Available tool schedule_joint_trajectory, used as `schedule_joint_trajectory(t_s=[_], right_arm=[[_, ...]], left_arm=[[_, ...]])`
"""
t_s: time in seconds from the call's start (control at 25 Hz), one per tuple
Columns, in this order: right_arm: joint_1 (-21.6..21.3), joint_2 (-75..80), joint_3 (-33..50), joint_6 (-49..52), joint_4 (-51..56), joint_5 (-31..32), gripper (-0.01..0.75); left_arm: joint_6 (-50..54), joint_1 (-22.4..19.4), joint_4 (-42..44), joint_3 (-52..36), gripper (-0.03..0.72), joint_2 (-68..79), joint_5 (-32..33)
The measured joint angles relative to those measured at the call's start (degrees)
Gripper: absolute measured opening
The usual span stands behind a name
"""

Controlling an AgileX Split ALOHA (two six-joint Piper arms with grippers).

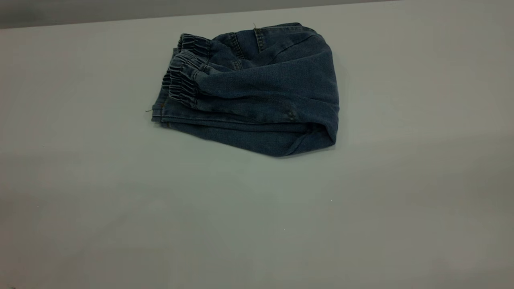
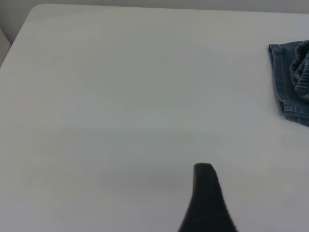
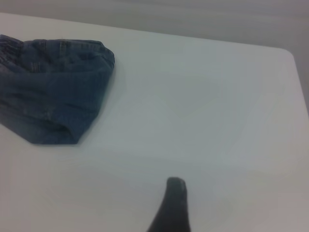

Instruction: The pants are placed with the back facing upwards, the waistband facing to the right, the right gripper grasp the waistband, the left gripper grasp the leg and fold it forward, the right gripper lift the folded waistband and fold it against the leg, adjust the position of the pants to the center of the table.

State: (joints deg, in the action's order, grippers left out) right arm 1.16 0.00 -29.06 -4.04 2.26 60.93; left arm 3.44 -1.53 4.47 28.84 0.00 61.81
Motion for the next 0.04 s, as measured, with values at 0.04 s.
schedule_joint_trajectory(t_s=[0.04], right_arm=[[0.0,0.0,0.0,0.0,0.0,0.0,0.587]], left_arm=[[0.0,0.0,0.0,0.0,0.462,0.0,0.0]])
